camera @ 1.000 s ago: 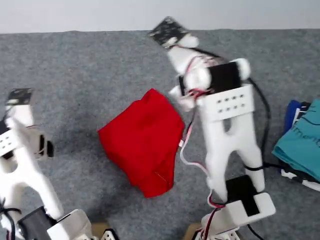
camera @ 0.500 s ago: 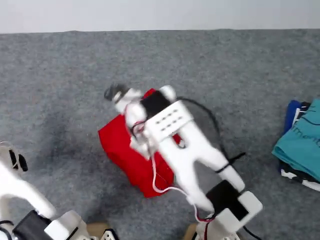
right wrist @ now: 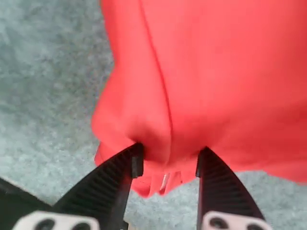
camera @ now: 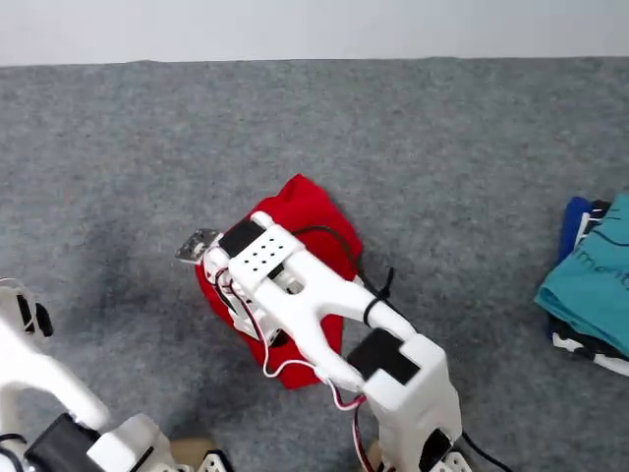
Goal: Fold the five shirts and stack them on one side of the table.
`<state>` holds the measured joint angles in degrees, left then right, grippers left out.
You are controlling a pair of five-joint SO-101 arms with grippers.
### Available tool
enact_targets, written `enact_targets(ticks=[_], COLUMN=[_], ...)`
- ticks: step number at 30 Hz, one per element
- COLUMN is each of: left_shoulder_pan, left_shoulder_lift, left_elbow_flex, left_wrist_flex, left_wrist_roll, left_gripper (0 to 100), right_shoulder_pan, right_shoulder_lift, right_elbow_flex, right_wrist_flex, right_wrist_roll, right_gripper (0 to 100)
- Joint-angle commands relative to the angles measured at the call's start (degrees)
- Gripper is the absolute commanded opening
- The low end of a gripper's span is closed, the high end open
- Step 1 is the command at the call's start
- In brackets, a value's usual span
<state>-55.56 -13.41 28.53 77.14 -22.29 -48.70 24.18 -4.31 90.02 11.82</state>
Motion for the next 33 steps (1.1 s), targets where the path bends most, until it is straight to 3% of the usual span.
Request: enact_targets(ticks=[1, 5, 11, 22, 29, 33], left_shoulder_pan=[-0.2, -0.2, -0.1, 1.1, 9.5, 16.3], left_shoulder_lift=[-2.2, -2.2, -2.2, -2.3, -2.3, -2.3], left_elbow_flex=[-1.8, -1.8, -2.0, -3.6, -9.4, -11.0], left_wrist_flex=[-0.4, -0.4, -0.4, 0.9, 6.8, 9.3], left_wrist_roll=[-0.4, -0.4, -0.4, -0.5, -0.3, -0.2], left_gripper=[15, 15, 15, 15, 15, 15], right_shoulder_pan=[0.1, 0.9, 4.7, 9.5, 21.7, 29.7], right_shoulder_lift=[0.7, 0.8, 0.6, -21.3, -32.9, -35.3], right_elbow_flex=[-0.3, -4.0, -14.4, -23.6, -31.6, -35.3], right_wrist_flex=[-0.4, 3.8, 13.0, 12.8, 12.8, 12.8], right_wrist_roll=[0.3, 6.4, 7.6, 10.1, 10.5, 14.8], right_gripper=[18.0, 0.9, 1.2, 1.0, 1.0, 1.0])
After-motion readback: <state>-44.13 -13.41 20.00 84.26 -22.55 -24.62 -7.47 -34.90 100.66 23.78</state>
